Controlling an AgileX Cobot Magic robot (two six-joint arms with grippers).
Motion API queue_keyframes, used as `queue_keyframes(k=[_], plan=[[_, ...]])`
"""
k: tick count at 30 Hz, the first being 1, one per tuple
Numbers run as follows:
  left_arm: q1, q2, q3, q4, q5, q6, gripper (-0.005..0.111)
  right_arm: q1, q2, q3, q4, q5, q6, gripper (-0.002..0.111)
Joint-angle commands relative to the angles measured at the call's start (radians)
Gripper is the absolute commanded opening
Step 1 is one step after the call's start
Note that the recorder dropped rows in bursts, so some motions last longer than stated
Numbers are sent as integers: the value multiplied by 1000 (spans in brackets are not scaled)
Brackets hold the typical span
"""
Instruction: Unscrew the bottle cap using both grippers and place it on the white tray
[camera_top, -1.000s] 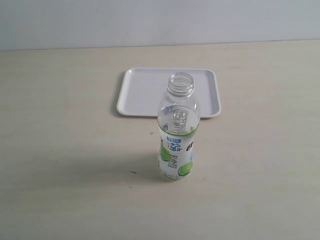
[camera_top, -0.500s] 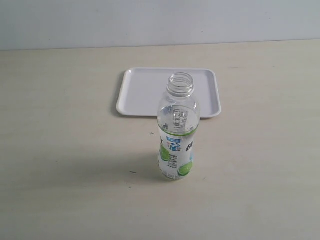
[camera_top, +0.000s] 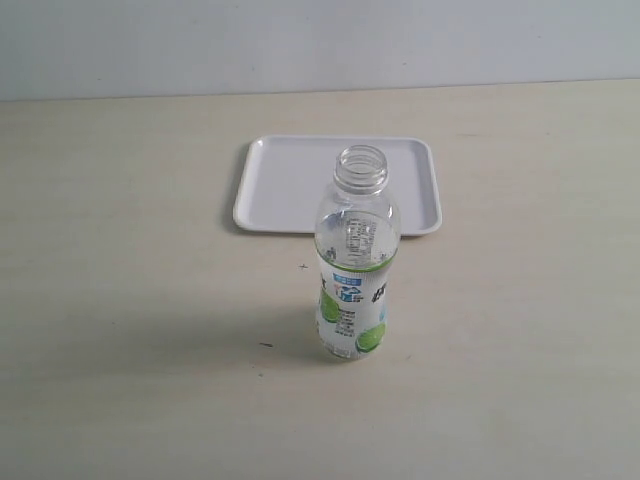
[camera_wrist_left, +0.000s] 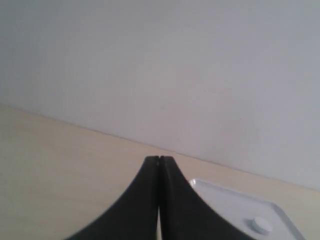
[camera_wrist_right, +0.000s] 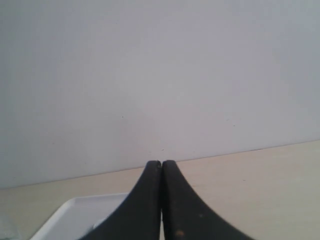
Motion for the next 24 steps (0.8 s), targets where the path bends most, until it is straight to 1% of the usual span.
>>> queue_keyframes(k=[1, 4, 6, 9, 12, 14, 24], plan=[[-7, -5, 2, -259, -6, 404, 0, -2, -5, 4, -4, -9, 0, 0], [-3, -5, 2, -228, -4, 411, 0, -2, -5, 4, -4, -9, 0, 0], [20, -5, 2, -209, 5, 411, 0, -2, -5, 4, -4, -9, 0, 0], [78, -5, 2, -211, 18, 411, 0, -2, -5, 4, -4, -9, 0, 0], [123, -5, 2, -247, 22, 411, 0, -2, -5, 4, -4, -9, 0, 0], [131, -5, 2, -249, 26, 411, 0, -2, -5, 4, -4, -9, 0, 0], [132, -5, 2, -234, 28, 403, 0, -2, -5, 4, -4, -9, 0, 0]])
